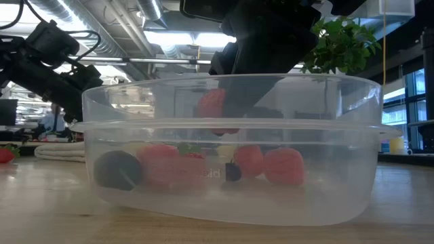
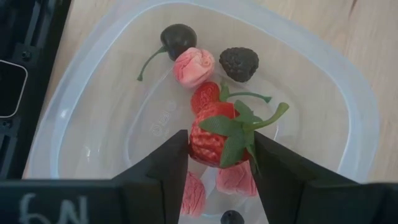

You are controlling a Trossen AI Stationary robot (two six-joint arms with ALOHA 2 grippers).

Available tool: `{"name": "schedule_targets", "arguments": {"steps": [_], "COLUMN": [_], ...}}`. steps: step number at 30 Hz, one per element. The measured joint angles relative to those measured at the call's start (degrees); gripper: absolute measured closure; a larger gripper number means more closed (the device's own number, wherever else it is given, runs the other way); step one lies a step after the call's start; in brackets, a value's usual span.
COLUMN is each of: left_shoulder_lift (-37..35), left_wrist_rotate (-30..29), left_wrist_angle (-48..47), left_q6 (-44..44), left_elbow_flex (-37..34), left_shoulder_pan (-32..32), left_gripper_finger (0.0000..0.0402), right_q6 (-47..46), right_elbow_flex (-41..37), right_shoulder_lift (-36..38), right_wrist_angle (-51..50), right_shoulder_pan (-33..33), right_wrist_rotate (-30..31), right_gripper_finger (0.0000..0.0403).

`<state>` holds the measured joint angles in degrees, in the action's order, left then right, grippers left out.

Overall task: Pick and placing Produce into tupperware
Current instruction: Put the top strawberry into the transparent bin

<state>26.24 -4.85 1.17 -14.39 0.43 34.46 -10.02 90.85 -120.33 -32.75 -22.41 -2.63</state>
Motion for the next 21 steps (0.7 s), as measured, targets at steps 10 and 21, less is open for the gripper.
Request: {"name": "schedule_targets", "arguments": {"steps": [10, 21], "left_shoulder_lift": [0.0, 0.0], "left_wrist_rotate": [0.0, 0.0], "left_wrist_angle": [0.0, 0.0], "left_q6": [0.0, 0.0], "left_elbow_flex": [0.0, 0.0], "left_shoulder_pan": [0.0, 0.0], "left_gripper_finger": [0.0151, 0.0151], "right_q6": [0.0, -0.5], "right_elbow_flex": [0.0, 0.0], "right_shoulder_lift": [0.0, 0.0], "right_wrist_angle": [0.0, 0.0], "right_shoulder_pan": [0.0, 0.0], "right_wrist_rotate": [0.0, 5.6], "right_gripper_finger": [0.0235, 0.0235]}}
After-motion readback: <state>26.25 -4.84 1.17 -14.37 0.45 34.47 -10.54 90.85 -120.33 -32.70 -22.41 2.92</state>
